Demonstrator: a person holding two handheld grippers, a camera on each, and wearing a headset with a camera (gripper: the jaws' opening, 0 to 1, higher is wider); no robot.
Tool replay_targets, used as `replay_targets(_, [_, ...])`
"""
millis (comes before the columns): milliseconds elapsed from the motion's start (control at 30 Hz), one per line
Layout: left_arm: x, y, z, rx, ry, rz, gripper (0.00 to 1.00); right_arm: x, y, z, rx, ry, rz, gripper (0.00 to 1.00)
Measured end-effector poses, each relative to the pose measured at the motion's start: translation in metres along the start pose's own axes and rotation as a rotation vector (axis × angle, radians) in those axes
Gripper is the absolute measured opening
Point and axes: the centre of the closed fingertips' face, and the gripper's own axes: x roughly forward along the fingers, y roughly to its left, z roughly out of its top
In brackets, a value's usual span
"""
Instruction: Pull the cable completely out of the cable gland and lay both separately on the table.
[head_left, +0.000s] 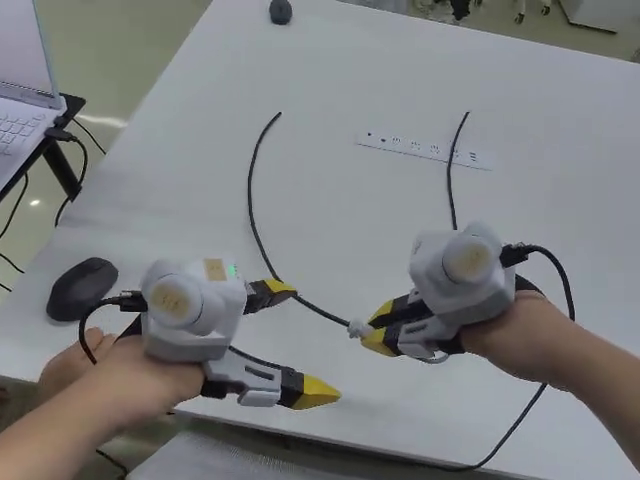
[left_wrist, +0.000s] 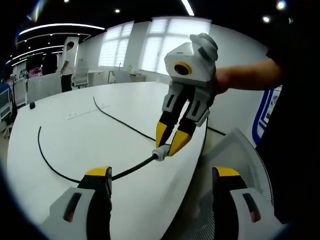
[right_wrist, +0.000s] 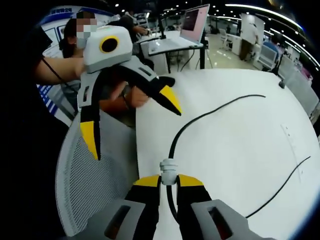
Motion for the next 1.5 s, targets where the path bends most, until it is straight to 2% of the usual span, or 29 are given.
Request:
replay_targets(167, [0.010, -0.005, 0.007, 0.038, -0.009, -0.043, 0.78, -0.006, 0.011, 0.001, -0.048, 0.009, 0.006, 0.06])
replay_targets(367, [0.020, -0.010, 0.005, 0.061, 0.019, -0.086, 0.70, -0.011, 0.022, 0.003, -0.107, 0.016, 0.014, 0.06])
replay_targets(533, [0.023, -0.018, 0.009, 0.047, -0.004, -0.135, 0.62, -0.018, 0.028, 0.006, -0.186, 0.015, 0.012, 0.06])
replay_targets(700, [0.028, -0.026, 0.008, 0.075, 0.001, -0.175, 0.50, -0.025, 0.031, 0.009, -0.215, 0.018, 0.009, 0.06])
replay_targets(767, [0.028, -0.029, 0.012, 0.077, -0.021, -0.191, 0.44, -0.026, 0.031, 0.010, -0.247, 0.017, 0.004, 0.06])
replay_targets(933, [0.030, -0.036, 0.013, 0.083, -0.026, -0.219, 0.39, -0.029, 0.035, 0.011, -0.274, 0.008, 0.013, 0.06])
replay_targets(1067, [0.027, -0.042, 0.015, 0.073, -0.039, -0.248, 0.31, -0.028, 0.037, 0.007, -0.304, 0.016, 0.010, 0.06])
replay_targets(1367, [0.025, -0.043, 0.017, 0.058, -0.055, -0.262, 0.20, -0.029, 0.040, 0.004, -0.327, 0.001, 0.002, 0.06])
replay_targets(1500, [0.025, -0.045, 0.015, 0.074, -0.049, -0.268, 0.19, -0.028, 0.040, 0.003, -0.334, 0.004, 0.001, 0.06])
